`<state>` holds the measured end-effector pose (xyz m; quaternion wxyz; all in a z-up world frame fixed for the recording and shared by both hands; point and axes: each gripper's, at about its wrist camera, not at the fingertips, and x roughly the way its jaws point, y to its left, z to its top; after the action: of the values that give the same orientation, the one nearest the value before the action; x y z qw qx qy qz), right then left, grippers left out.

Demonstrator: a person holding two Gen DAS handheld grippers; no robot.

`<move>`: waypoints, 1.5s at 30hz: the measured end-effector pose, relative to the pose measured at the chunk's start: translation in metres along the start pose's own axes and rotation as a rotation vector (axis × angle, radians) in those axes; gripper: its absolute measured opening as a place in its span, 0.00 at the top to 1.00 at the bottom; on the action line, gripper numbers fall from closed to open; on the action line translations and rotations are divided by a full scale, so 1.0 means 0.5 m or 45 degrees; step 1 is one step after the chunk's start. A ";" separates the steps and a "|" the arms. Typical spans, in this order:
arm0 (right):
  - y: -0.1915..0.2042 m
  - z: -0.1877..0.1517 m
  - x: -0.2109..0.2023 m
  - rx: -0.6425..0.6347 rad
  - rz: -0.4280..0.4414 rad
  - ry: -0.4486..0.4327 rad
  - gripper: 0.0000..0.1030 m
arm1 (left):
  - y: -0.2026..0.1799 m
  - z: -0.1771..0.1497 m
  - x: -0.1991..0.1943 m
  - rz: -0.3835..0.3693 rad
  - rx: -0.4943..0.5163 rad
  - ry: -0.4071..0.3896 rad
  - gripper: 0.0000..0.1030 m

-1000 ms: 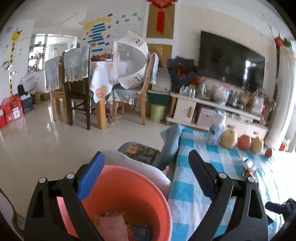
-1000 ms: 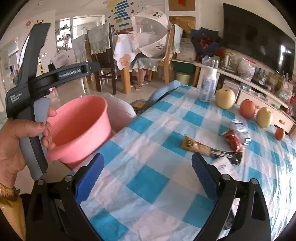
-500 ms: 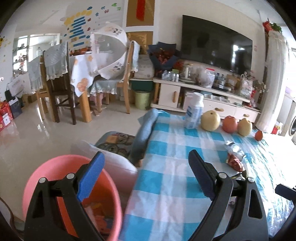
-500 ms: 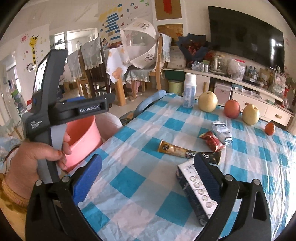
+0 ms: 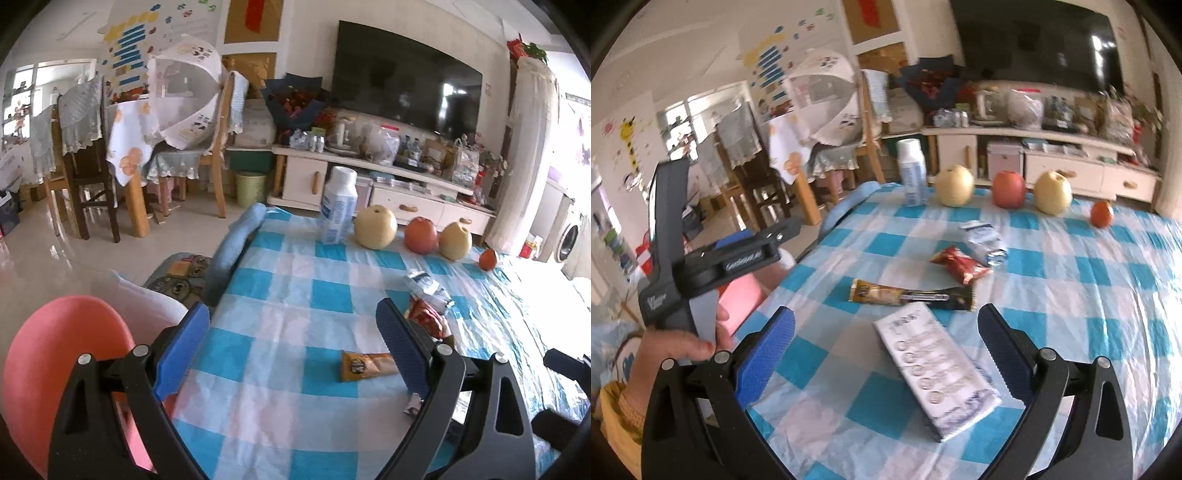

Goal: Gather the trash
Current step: 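Return both tools to the table, right tool toward the white printed box, then close left gripper on the coffee stick while right grips the white milk bag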

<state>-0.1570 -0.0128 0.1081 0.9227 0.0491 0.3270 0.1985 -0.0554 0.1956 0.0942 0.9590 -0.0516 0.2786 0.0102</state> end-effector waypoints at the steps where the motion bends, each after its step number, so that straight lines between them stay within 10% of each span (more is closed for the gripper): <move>1: -0.007 0.000 -0.003 0.002 -0.012 -0.003 0.05 | -0.009 -0.002 0.002 -0.002 0.010 0.004 0.10; 45: -0.369 0.037 0.009 0.448 -0.127 0.022 0.05 | -0.213 -0.039 0.131 -0.328 0.209 0.328 0.10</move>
<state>-0.0808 -0.1794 0.0794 0.9058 0.1916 0.3664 0.0928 -0.0053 0.0872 0.0525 0.9098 -0.0092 0.3900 -0.1420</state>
